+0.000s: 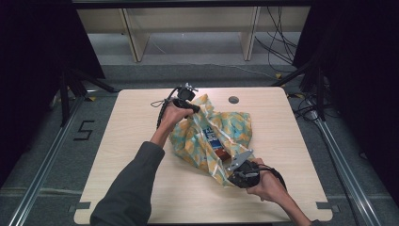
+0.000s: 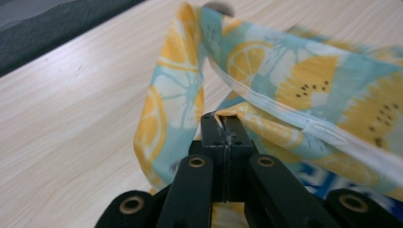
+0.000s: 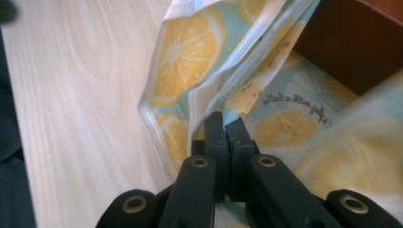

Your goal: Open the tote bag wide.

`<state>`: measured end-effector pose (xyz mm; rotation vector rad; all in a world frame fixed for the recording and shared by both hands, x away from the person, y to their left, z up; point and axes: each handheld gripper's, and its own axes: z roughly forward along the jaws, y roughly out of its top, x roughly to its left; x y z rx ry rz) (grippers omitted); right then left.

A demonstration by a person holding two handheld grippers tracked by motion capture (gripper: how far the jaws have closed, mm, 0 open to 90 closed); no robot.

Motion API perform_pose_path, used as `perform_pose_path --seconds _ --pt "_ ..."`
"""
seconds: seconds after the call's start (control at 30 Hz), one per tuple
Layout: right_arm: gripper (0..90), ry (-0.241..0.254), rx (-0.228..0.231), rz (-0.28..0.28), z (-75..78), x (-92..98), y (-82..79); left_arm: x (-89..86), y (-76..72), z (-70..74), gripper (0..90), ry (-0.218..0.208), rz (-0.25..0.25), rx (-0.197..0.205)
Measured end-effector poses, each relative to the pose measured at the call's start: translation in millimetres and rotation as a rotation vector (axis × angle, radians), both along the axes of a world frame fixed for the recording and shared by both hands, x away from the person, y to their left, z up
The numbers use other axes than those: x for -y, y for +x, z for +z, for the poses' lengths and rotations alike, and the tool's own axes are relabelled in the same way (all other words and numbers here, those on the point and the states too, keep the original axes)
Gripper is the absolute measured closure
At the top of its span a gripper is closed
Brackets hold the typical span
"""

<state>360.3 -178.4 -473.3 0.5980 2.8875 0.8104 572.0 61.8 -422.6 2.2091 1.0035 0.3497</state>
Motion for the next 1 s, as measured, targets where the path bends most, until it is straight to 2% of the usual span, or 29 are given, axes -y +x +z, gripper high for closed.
perform_pose_path --seconds 0.03,0.07,0.1,0.13,0.17,0.2,0.23,0.27,0.3,0.33,0.4,0.43,0.47,0.5,0.57,0.6,0.67,0.7,0.73,0.83,0.9,0.93,0.97,1.0 --pt "90.0 0.009 0.001 0.002 0.5 1.5 0.9 0.7 1.9 -5.1 89.1 0.007 0.013 -0.001" --pt "90.0 0.007 0.0 -0.007 1.6 1.8 0.8 2.0 4.1 -13.3 89.1 -0.014 0.025 -0.02" --pt "89.2 0.016 0.0 0.006 2.4 1.5 2.9 3.0 4.5 -17.2 89.1 -0.024 0.015 -0.034" --pt "82.1 0.027 -0.006 0.007 3.4 0.9 3.8 6.3 3.3 -21.9 89.0 -0.026 -0.006 -0.043" --pt "74.9 0.053 -0.011 -0.024 7.7 0.1 4.0 7.9 2.2 -22.6 88.9 -0.025 -0.025 -0.046" --pt "70.5 0.079 0.02 -0.019 11.5 0.1 5.1 9.3 0.5 -21.9 88.8 -0.029 -0.039 -0.039" --pt "67.3 0.099 0.029 -0.026 19.8 1.3 5.3 11.1 -1.8 -19.5 88.8 -0.045 -0.04 -0.028" --pt "64.6 0.146 0.044 -0.044 31.1 3.5 8.0 11.5 -3.2 -16.7 88.8 -0.043 -0.053 -0.023" --pt "62.4 0.183 0.074 -0.097 41.8 5.6 9.4 11.9 -4.4 -14.3 88.6 -0.045 -0.059 -0.015" --pt "61.4 0.208 0.127 -0.114 51.1 7.9 14.6 11.5 -5.1 -12.0 88.5 -0.036 -0.065 -0.008" --pt "57.6 0.223 0.172 -0.165 65.3 11.5 22.8 11.1 -7.6 -8.9 88.0 -0.054 -0.069 -0.002" --pt "54.2 0.238 0.202 -0.226 70.2 12.1 30.5 10.5 -9.7 -8.3 87.3 -0.053 -0.071 -0.005" --pt "52.6 0.224 0.222 -0.273 70.5 10.5 38.8 10.1 -10.4 -8.0 86.7 -0.05 -0.076 -0.009" --pt "51.2 0.217 0.241 -0.297 67.8 8.0 43.9 9.7 -11.4 -8.6 86.3 -0.056 -0.08 -0.006" --pt "47.1 0.173 0.217 -0.337 58.6 0.7 55.4 7.6 -12.3 -9.0 85.8 -0.073 -0.078 -0.013" --pt "44.8 0.168 0.23 -0.353 51.5 -3.4 60.2 5.8 -12.3 -10.2 85.6 -0.081 -0.081 -0.015" --pt "41.5 0.098 0.218 -0.364 39.5 -12.6 67.8 4.4 -12.6 -12.8 84.5 -0.095 -0.084 -0.027" --pt "40.7 0.082 0.235 -0.359 36.2 -15.1 70.1 4.2 -12.8 -14.0 84.0 -0.107 -0.078 -0.03" --pt "40.6 0.053 0.231 -0.347 35.3 -16.8 72.2 3.1 -12.5 -15.2 83.7 -0.109 -0.085 -0.032" --pt "43.7 0.023 0.293 -0.38 28.9 -19.4 83.7 2.8 -13.3 -19.3 82.8 -0.113 -0.083 -0.042" --pt "44.2 0.025 0.298 -0.413 29.6 -14.6 91.9 2.4 -14.2 -19.4 82.8 -0.114 -0.093 -0.039" --pt "44.6 0.05 0.304 -0.437 29.5 -10.2 98.2 2.7 -15.8 -19.8 82.7 -0.117 -0.095 -0.037" --pt "46.4 0.094 0.279 -0.468 32.6 -1.8 105.4 3.1 -17.2 -19.9 82.7 -0.111 -0.113 -0.036" --pt "48.0 0.134 0.277 -0.489 33.8 5.3 112.0 3.3 -19.0 -19.5 82.8 -0.094 -0.128 -0.033"
